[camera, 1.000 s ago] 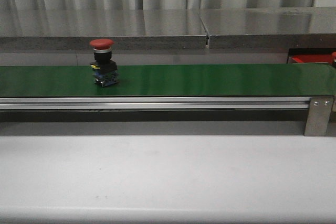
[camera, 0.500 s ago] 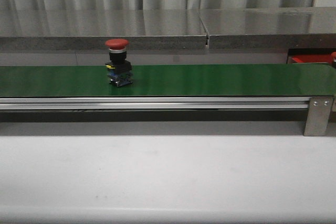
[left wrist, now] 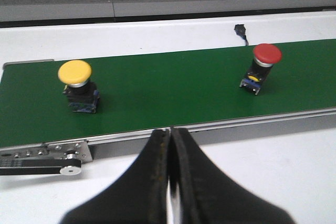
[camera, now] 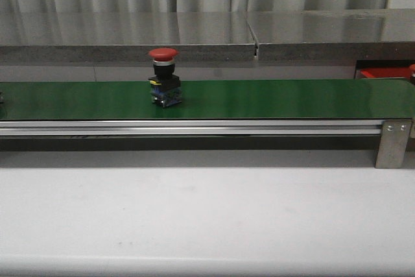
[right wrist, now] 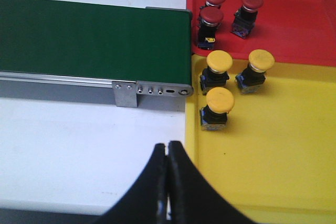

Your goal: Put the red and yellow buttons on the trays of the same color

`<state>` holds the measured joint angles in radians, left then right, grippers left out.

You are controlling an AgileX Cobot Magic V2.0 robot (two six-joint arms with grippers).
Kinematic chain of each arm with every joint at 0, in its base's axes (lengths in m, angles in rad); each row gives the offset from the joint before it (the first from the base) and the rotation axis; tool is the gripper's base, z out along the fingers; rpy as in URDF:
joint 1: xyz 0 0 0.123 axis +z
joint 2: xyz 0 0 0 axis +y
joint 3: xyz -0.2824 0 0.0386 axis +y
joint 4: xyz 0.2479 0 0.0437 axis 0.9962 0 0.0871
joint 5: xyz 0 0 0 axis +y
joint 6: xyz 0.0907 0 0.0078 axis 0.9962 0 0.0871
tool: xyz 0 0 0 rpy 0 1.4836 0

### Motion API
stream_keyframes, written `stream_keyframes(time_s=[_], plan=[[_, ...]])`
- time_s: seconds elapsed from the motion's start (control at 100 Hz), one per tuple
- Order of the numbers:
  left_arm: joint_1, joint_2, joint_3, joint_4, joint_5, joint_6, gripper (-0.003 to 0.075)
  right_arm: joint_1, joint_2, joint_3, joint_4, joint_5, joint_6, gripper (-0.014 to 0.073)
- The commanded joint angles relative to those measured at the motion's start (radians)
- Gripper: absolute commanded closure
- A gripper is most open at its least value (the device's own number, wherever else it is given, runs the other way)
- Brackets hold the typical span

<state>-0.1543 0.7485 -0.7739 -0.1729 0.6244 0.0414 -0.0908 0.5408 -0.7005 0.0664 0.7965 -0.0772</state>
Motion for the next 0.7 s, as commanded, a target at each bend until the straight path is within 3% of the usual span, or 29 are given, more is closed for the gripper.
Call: stream_keyframes(time_s=[0.0,0.23,0.69], plan=[[0.026,-0.067,0.014,-0.015,-0.07,-0.012,0.0741,0.0,0.001,-0.022,-0.009,-0.064,-0.006,0.0711],[0.114,-0.141,0.062,-0.042,-0.055,-0.01,0.0741,0.0,0.001,-0.022,-0.009,-0.064,-0.006,0.0711],[0.114,-0.141,0.062,-0.036,-0.047,-0.01,0.0741,0.0,0.001,-0.022,-0.009,-0.064,-0.006,0.0711]])
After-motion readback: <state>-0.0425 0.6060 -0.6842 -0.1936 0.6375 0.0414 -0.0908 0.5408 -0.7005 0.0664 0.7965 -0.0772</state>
